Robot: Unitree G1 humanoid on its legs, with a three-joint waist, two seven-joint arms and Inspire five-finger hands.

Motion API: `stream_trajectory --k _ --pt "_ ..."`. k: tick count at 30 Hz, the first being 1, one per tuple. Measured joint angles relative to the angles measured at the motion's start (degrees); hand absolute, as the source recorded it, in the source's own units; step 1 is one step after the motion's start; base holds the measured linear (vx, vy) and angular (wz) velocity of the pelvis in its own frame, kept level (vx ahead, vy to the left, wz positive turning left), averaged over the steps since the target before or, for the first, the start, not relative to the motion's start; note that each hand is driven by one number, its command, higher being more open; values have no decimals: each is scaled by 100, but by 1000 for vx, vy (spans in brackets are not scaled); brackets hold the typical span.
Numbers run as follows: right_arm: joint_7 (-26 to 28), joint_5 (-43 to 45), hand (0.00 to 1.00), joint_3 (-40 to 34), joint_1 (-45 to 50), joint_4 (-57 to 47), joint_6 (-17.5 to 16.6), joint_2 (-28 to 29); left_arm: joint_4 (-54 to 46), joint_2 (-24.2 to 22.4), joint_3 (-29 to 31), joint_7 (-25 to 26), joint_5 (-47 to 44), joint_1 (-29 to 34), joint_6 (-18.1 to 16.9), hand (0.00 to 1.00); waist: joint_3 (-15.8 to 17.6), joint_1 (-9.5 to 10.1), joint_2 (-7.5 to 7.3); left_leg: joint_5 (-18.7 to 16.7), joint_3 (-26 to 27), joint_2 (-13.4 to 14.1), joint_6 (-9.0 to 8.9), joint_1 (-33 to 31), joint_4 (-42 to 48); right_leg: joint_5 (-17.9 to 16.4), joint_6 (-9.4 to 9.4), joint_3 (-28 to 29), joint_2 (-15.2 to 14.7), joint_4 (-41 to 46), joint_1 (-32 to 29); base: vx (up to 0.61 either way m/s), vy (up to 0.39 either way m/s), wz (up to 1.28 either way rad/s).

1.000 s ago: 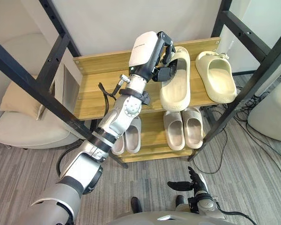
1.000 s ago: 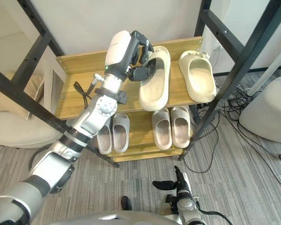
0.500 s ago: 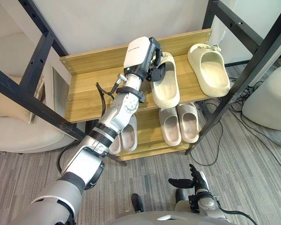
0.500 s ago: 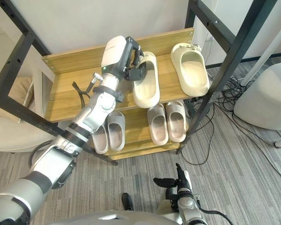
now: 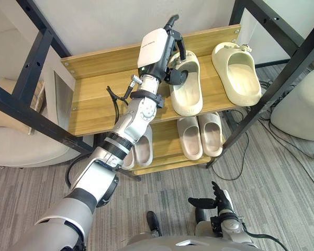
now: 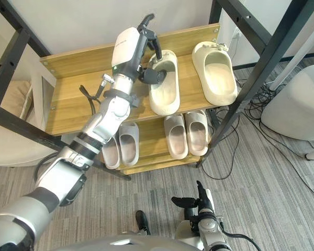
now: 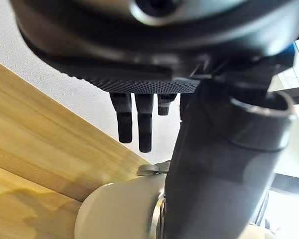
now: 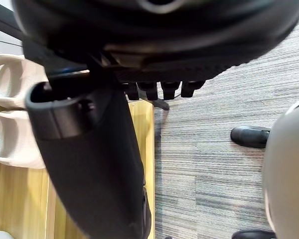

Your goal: Organize the slippers on the shoe rack

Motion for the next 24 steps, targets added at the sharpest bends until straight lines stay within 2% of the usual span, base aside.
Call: stream_trajectory --k 5,10,18,22,24 --pt "2 -1 100 0 -2 29 5 -2 -458 -82 2 -12 -498 110 -70 100 0 18 0 20 -73 -8 27 33 0 -3 -3 -79 -6 2 70 -20 8 8" --pt "4 -12 100 11 -17 90 30 -10 -812 -107 2 -22 -900 284 -289 100 0 65 1 28 -106 -10 35 146 -4 -9 -8 -108 -12 8 178 -31 9 3" --pt "5 -17 100 17 -66 210 56 -28 -1223 -122 32 -40 -1273 622 -314 100 -1 175 1 35 -128 -11 44 121 -29 1 8 -126 -31 16 173 -16 4 1" --pt "4 -25 100 16 -74 229 76 -30 -1624 -191 320 -33 -1565 951 -379 100 -1 205 2 43 -145 -23 49 108 -3 3 11 -143 -41 15 179 4 4 2" --pt "4 -25 100 11 -88 283 110 -29 -1878 -291 460 -31 -2009 1246 -435 100 -2 259 3 53 -183 -22 47 120 -1 1 8 -183 -40 12 218 -15 6 10"
